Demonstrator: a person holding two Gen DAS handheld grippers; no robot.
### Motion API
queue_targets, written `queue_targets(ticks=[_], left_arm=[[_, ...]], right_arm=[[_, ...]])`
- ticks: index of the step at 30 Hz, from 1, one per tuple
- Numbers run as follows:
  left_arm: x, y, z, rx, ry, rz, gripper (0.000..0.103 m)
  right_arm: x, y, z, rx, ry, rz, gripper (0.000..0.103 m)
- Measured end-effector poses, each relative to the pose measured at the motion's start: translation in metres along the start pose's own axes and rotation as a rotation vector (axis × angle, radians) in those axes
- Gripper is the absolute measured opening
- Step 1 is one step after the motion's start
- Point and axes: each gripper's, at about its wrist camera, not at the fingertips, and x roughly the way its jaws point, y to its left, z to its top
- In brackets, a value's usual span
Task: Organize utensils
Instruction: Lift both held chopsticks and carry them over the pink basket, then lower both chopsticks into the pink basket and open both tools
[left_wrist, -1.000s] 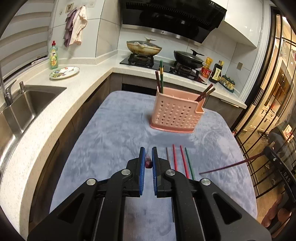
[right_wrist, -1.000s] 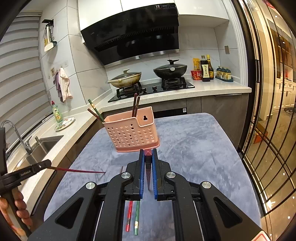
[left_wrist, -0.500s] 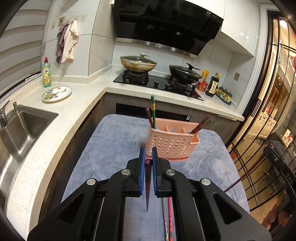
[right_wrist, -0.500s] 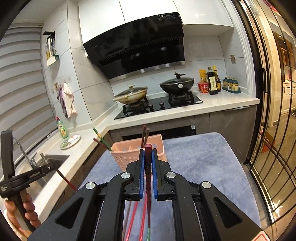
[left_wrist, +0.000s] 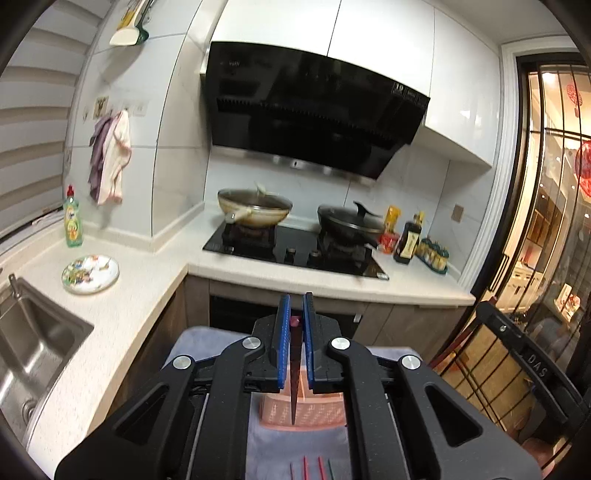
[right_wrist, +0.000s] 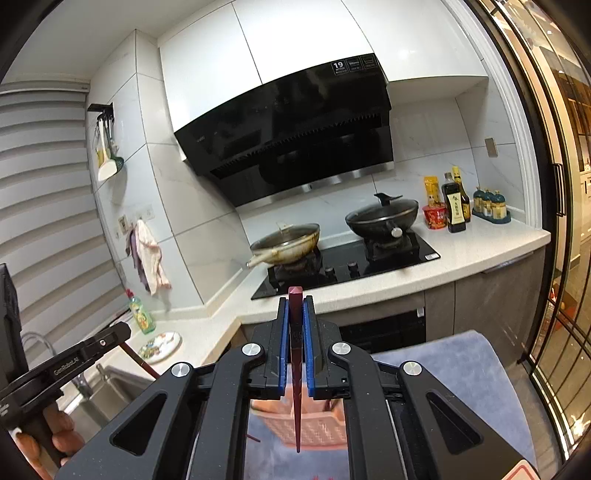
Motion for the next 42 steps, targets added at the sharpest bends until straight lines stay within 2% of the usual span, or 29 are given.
queue_targets(ticks=[6,12,22,27,30,32,36,42], left_arm=[[0.037,-0.007,0.026,0.001,-0.046,0.000,0.007],[0.067,-0.007,0.027,0.014,-0.034,0.013,0.007],[0.106,0.002,-0.005,0.011,0.047,0.033,0.007],[0.125,0.011,-0.028,0.005,0.114,0.051,0.007],[0.126,0.014,-0.036,-0.002,0.121,0.049,0.007],[0.125,0.014,-0.039,0.002,0.122,0.054,0.011],[0.120,0.015,-0.041,0.006,0.118,0.067,0.032],[0.099,0.012,-0.046,0.025,0.113,0.081,0.035]], right_arm=[[0.042,0.004,0.021,-0.007,-0.016,-0.015,0.007],[0.077,-0.008,0.008,-0.010,0.034,-0.040,0.007],[0.113,-0.030,-0.037,-0.012,0.130,-0.080,0.007],[0.121,-0.038,-0.054,-0.011,0.167,-0.092,0.007],[0.121,-0.040,-0.060,-0.015,0.175,-0.104,0.009],[0.119,-0.041,-0.061,-0.013,0.177,-0.104,0.011],[0.110,-0.040,-0.060,-0.011,0.171,-0.100,0.013],[0.083,-0.033,-0.057,-0.030,0.153,-0.085,0.020]])
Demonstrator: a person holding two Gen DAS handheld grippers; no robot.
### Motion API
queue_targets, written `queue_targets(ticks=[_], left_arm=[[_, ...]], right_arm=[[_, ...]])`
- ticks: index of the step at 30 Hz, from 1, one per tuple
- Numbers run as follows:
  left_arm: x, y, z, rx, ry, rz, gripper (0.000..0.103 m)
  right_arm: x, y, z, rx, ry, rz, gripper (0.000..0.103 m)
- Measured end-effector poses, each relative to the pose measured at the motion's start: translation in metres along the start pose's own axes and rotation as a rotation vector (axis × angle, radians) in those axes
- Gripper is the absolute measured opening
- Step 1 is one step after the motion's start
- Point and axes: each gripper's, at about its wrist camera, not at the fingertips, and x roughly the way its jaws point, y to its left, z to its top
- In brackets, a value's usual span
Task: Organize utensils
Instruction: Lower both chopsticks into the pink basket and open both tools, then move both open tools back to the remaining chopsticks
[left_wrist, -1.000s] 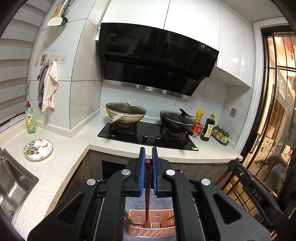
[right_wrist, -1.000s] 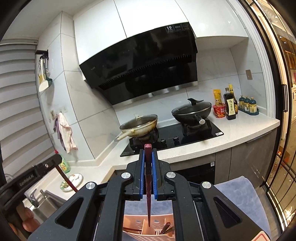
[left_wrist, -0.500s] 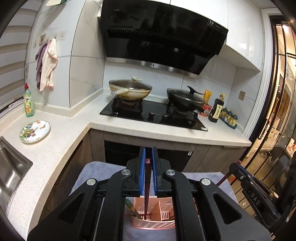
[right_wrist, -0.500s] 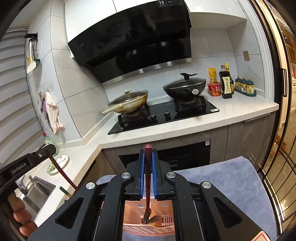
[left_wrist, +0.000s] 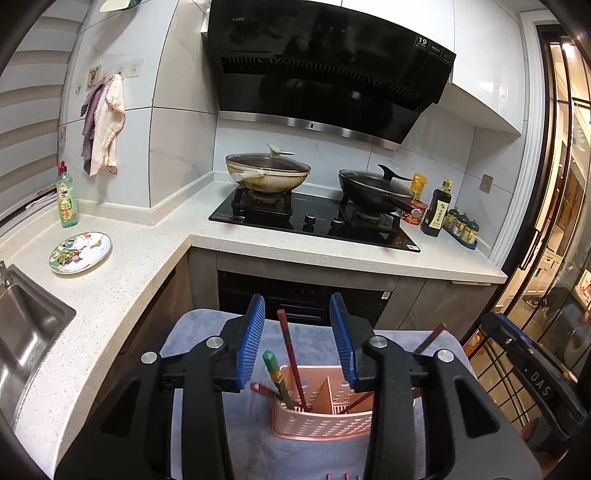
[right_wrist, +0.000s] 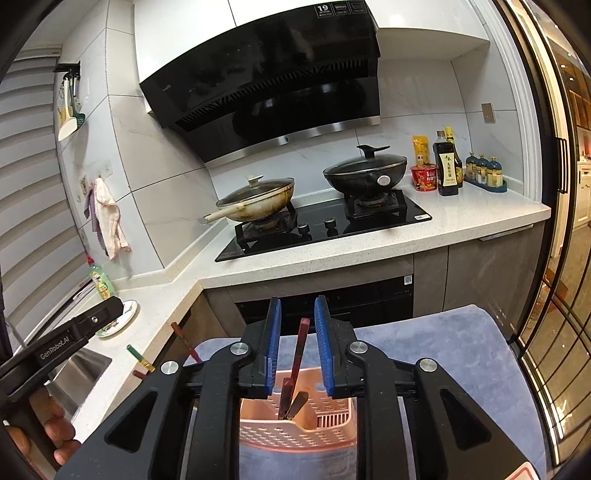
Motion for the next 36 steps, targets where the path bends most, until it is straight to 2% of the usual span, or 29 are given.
queue_targets(ticks=[5,11,18,26,36], left_arm=[[-0.020,0.001,-0.012,0.016,0.010,0.027,0.037],[-0.046,0.004,-0.036,0.028,0.043,0.058,0.040],[-0.071,0.012,-0.082,0.032,0.116,0.091,0.041],[-0.101,0.016,-0.132,0.056,0.161,0.108,0.041],[-0.120,0.024,-0.192,0.048,0.241,0.121,0.041]], right_arm=[[-0.033,0.001,-0.011,-0.005,-0.013,0.011,0.027],[-0.065,0.003,-0.041,-0.028,0.017,0.013,0.032],[-0.097,0.002,-0.095,-0.040,0.097,0.007,0.032],[-0.130,0.007,-0.153,-0.080,0.173,-0.012,0.032],[-0.143,0.005,-0.225,-0.092,0.299,-0.035,0.032]])
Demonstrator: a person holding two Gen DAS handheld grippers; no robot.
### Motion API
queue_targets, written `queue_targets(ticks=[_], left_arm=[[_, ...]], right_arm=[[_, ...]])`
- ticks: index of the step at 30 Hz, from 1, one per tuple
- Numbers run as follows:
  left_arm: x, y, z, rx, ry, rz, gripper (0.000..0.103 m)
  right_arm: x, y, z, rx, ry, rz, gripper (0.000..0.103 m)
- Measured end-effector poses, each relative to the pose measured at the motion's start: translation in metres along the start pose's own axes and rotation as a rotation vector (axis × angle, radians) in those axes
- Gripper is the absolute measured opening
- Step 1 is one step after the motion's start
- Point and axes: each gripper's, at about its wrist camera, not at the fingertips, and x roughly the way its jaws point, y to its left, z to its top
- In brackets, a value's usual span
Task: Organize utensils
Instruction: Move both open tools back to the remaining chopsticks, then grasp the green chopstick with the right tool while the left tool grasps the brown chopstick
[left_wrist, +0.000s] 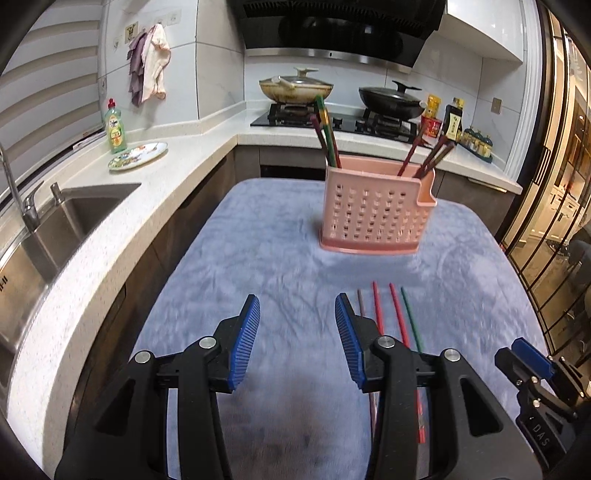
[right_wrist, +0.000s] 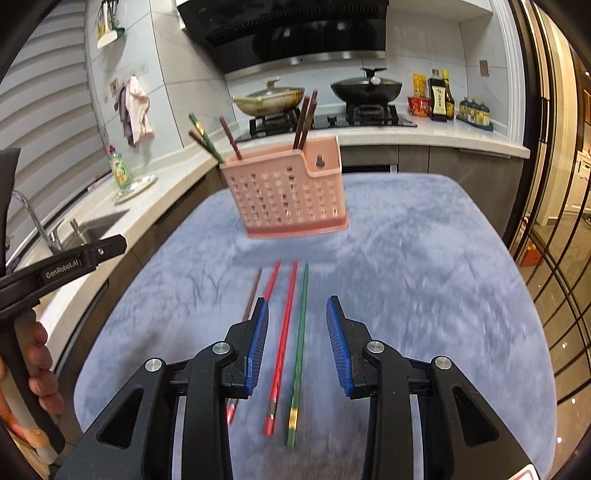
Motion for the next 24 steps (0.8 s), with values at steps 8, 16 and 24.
queue_targets(ticks=[8,16,24], left_arm=[[0.003,0.002,-0.034,0.004,0.049,-0.004,0.041],[0.007,0.001,-0.059,0.007,0.095,-0.008,0.041],[0.013,-0.001,-0.079,0.025,0.140,-0.006,0.041]], right_arm=[[0.010,0.000,-0.038,-0.003,0.071,-0.017,0.032],[0.023,0.003,-0.060,-0.011,0.118,-0.029,0.032],[0.041,0.005,-0.077,-0.014,0.170,-0.027,0.032]])
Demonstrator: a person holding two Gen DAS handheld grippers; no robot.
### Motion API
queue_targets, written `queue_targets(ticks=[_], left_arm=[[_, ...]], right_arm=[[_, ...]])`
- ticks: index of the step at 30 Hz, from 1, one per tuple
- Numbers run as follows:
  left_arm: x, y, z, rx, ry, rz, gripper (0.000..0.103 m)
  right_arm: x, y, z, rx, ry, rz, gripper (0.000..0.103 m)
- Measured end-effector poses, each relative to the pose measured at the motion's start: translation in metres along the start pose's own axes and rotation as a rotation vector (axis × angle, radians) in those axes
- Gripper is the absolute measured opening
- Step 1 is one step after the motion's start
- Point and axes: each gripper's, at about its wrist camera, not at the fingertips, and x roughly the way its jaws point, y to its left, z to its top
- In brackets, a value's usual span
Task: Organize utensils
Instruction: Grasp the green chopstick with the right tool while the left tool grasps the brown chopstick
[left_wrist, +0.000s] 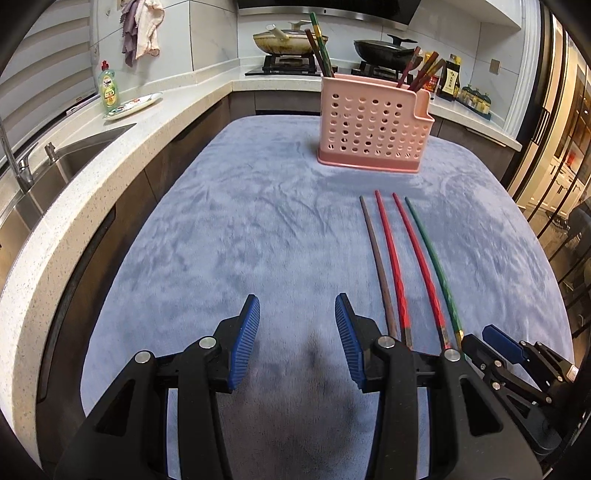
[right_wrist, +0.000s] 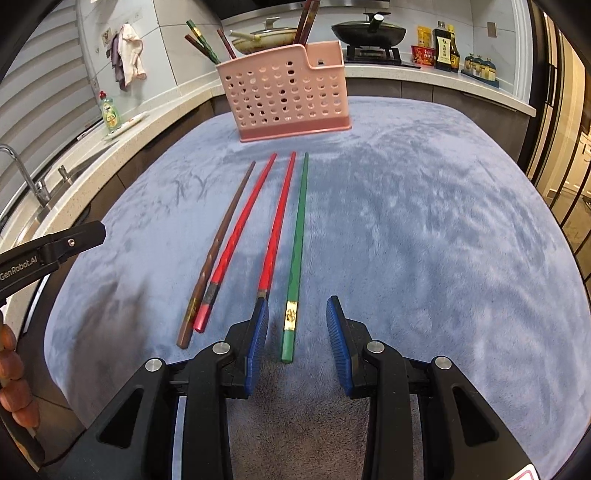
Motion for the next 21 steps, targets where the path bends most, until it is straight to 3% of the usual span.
queue_targets(ticks=[6,14,17,21], left_arm=[[0.006,-0.003,-0.007,0.011,0.024,-0.002,0.041],[0.011,-0.006,-0.014,0.017,0.051,-0.016,0.041],[0.013,-0.008,-0.017,0.016,0.061,-0.021,0.047],[0.014,-0.013,-0.020,0.025,0.064,-0.032,0.051]], right_arm=[[0.007,-0.001,-0.005,0.005,0.019,0.003,0.029],[0.010,-0.004,-0.007,0.004,0.024,-0.011,0.016],[0.010,-0.008,-0.008,0.019,0.023,-0.013,0.007],[0.008,-0.012,-0.009,0.031,0.020,-0.012,0.007]])
